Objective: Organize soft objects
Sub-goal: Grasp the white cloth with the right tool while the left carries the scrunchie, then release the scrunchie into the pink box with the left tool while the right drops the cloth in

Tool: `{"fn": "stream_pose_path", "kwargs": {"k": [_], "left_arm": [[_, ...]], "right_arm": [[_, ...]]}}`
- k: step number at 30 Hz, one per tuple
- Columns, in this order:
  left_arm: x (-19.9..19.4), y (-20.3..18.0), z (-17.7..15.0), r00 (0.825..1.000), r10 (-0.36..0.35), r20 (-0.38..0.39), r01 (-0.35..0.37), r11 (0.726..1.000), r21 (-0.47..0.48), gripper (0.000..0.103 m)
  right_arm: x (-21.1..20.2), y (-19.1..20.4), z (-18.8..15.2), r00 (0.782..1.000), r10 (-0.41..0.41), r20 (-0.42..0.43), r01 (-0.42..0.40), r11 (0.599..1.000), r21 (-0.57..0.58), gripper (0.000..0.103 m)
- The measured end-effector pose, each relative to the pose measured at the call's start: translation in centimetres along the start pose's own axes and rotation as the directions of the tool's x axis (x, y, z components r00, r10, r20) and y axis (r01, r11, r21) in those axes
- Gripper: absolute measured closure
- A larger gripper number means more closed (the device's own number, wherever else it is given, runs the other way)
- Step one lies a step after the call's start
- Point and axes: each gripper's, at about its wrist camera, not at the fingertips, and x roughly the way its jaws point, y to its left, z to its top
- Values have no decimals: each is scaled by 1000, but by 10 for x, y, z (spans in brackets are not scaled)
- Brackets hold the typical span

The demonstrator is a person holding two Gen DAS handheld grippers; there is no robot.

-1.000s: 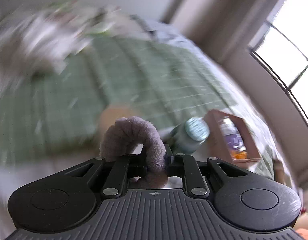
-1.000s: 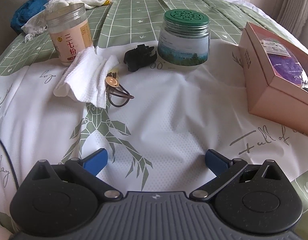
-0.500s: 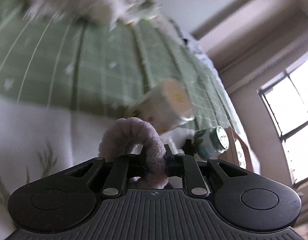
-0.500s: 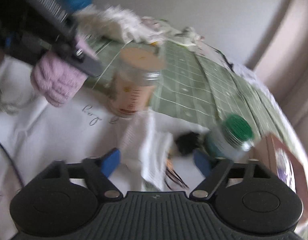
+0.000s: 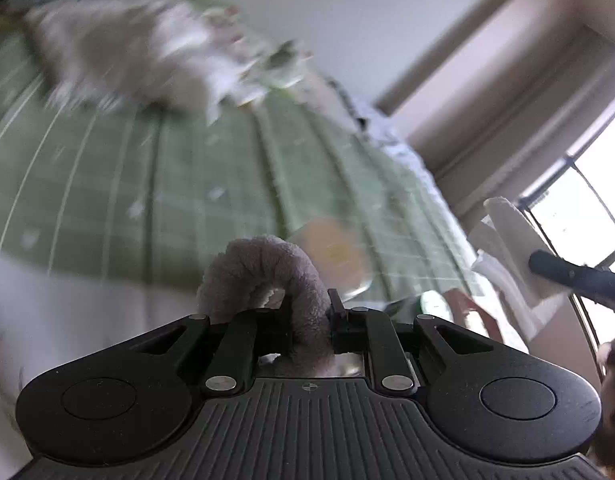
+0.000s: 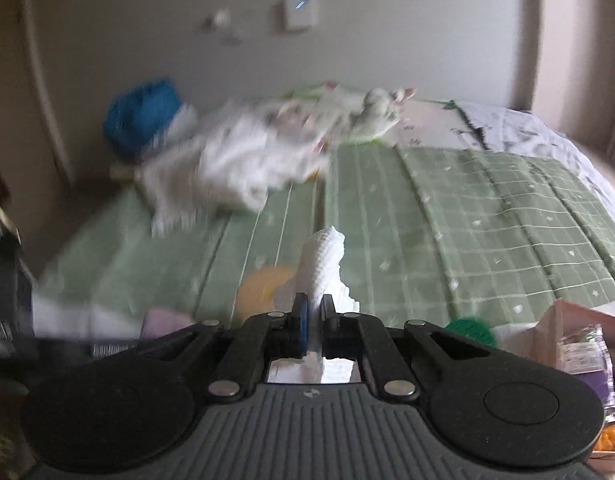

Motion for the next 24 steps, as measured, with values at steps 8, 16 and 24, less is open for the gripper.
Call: {"fn": "stream_pose_path", "kwargs": {"k": [8, 16, 24], "left_arm": [[25, -135, 39, 977, -197, -77, 208, 961, 181, 86], [170, -284, -8, 850, -380, -366, 469, 862, 192, 86], [297, -296, -89, 834, -155, -529, 312, 924, 221, 81]], "right_arm": [[-65, -101, 11, 986, -139, 89, 136, 990, 31, 97], [-70, -239, -24, 959, -275, -70, 283, 946, 160, 97], [7, -316, -99, 939, -206, -274, 289, 906, 310, 97]]}}
